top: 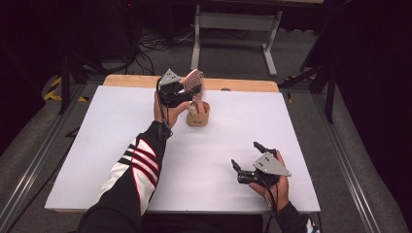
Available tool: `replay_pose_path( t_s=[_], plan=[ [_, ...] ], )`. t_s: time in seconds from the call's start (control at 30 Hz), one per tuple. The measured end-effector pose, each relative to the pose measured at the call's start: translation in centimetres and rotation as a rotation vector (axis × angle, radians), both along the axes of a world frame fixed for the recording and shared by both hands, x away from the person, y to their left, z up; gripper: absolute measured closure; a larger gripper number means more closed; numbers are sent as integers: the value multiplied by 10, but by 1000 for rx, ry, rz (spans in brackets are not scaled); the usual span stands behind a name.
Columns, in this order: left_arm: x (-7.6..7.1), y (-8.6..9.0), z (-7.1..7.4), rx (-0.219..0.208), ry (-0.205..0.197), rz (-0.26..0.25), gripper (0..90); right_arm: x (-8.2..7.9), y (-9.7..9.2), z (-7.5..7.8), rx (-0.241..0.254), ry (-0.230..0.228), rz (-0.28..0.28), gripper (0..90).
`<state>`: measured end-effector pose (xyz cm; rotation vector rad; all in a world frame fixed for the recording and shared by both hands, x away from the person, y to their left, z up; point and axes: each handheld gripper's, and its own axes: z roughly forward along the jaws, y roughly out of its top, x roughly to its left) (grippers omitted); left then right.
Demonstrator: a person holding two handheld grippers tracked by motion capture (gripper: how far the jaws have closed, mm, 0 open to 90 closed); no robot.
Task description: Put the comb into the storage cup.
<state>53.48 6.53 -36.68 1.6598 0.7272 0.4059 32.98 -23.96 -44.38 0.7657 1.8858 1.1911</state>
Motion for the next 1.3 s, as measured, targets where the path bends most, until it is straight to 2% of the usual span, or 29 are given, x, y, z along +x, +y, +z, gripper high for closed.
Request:
replay_pose_path(
  t_s=[0.27,0.5,0.6,0.77,1.03,1.1,1.3],
  plan=[
    [1,-1,-5,-17,4,17,629,0,0,1,1,-4,2,75],
    [2,2,-9,-55,6,46,627,0,-1,2,5,-1,7,76],
    [3,4,-10,-65,17,39,625,0,0,2,3,-1,8,78],
    [4,8,-11,-60,19,43,623,0,0,1,3,1,10,78],
    [8,19,-12,-53,51,63,605,1,1,0,-4,9,13,78],
    [8,20,-13,-54,46,63,602,1,1,0,-6,12,12,77],
    [9,29,-15,-49,64,77,589,1,0,0,-4,14,13,77]
  ],
)
